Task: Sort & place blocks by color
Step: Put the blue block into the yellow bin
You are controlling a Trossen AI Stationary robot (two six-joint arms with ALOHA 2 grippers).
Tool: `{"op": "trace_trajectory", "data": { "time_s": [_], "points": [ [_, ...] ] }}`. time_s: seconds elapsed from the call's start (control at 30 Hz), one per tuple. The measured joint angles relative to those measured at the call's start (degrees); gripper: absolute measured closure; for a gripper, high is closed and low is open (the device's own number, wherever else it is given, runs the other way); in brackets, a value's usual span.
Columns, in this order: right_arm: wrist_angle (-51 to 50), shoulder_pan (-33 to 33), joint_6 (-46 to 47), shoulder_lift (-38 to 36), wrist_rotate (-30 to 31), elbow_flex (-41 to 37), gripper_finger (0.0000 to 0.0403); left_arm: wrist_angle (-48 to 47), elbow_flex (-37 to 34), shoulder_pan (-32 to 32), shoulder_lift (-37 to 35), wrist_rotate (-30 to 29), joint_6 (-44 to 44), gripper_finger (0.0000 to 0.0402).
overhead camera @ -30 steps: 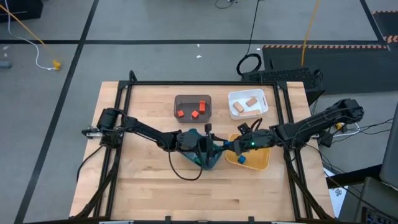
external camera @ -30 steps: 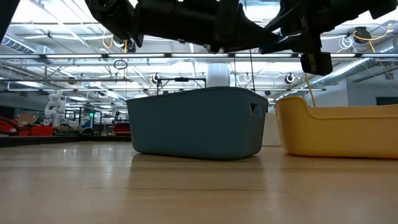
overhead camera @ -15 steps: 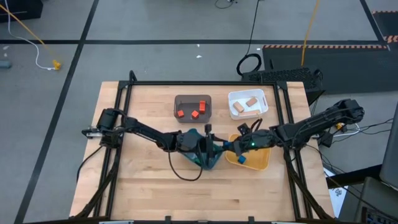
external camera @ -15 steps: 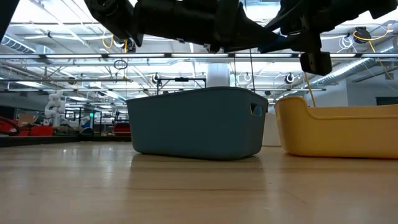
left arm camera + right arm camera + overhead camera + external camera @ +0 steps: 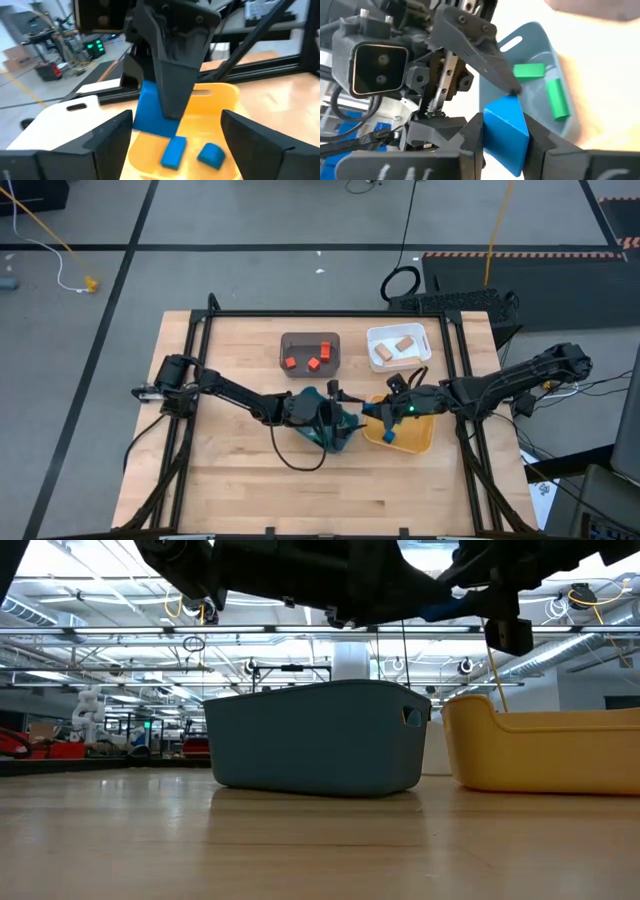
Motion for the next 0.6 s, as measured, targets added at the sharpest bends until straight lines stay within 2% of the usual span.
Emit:
{"op": "trace_trajectory", "data": {
  "time_s": [0.17, 0.33, 0.5, 0.6],
  "points": [
    [-5.4, -1.9, -2.0, -4.5, -1.8, 0.0, 0.0334, -0.3, 0.0, -0.1, -0.2, -5.2, 1.6, 0.0086],
    [-12.7, -2.6, -4.0, -9.3, -3.0, 0.1, 0.0334, -1.8, -0.1, -0.2, -1.9, -8.9, 3.1, 0.0096],
    [-21.3, -2.5, -5.5, -10.2, -2.5, 0.0, 0.0330, -14.6, -0.1, -0.2, -9.1, -9.1, 1.6, 0.0113],
    [-20.9, -2.0, -9.0, -9.3, -1.8, 0.0, 0.0331, -24.6, -0.1, -0.2, -15.3, -9.2, -2.0, 0.0122]
  ]
}}
